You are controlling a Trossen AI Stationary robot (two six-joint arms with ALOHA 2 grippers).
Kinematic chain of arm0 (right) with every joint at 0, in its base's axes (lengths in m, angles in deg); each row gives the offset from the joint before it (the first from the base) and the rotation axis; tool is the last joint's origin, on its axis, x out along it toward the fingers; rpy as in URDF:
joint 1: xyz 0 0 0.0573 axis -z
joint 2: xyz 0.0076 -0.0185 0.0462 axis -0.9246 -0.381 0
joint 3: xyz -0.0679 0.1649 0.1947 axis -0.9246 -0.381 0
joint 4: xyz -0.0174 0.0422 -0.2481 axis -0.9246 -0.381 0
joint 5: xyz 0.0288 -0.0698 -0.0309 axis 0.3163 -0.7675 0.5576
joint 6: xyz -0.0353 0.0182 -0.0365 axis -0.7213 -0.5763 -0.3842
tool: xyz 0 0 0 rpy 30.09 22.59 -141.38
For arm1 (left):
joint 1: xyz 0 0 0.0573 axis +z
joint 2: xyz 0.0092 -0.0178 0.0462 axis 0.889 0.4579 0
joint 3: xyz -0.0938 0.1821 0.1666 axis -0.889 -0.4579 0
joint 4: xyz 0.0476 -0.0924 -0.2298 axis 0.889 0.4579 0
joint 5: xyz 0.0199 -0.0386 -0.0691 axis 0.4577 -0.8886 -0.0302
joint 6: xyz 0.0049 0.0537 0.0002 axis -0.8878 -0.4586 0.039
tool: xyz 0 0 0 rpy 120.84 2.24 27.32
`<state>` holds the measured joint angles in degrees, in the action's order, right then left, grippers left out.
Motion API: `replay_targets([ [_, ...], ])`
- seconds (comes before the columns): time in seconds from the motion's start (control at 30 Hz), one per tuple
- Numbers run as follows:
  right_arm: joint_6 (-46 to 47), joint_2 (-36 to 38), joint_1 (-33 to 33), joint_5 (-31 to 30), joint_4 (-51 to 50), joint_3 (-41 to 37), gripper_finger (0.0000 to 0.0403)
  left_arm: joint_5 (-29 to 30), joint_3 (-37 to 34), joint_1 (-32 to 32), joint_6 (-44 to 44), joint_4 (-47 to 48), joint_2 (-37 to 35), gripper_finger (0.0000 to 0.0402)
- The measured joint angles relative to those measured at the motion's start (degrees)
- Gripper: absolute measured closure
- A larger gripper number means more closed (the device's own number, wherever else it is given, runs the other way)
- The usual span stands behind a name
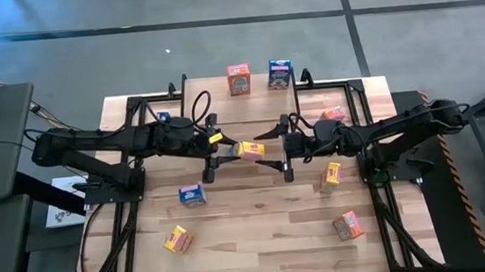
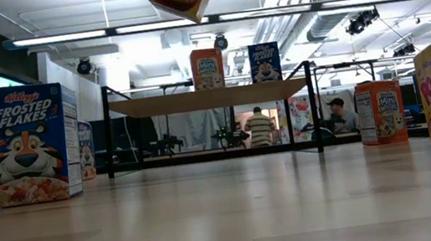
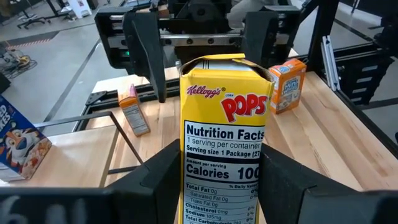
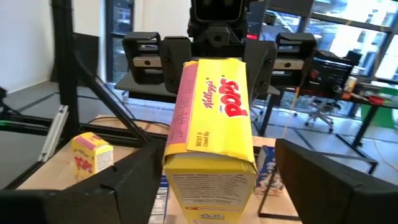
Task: Stack cereal on shelf
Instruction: Put the middle yellow cereal box on the shelf
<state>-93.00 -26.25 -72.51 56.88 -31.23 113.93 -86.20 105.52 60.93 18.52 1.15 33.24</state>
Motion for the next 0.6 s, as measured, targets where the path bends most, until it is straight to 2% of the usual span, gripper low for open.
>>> replay_targets([
  [0.17,-0.4,1.9,0.0,-0.5,-0.9,0.0,0.0095,-1.7,0.0,1.4,-0.2,0.7,-0.1,0.0237],
  [0.33,-0.3,6.9,0.0,-0.4,-4.9,0.0,0.0095,-2.0,0.0,3.8,-1.6,2.0,-0.4,0.0237],
  [0.43,-0.4,10.4,0.0,-0.4,-8.5,0.0,0.0095,-5.3,0.0,5.8,-2.5,1.9,-0.4,0.0237],
  [0.6,-0.3,16.0,0.0,-0.4,-14.2,0.0,0.0095,-10.2,-6.7,10.2,-1.8,-5.9,-1.4,0.0237],
])
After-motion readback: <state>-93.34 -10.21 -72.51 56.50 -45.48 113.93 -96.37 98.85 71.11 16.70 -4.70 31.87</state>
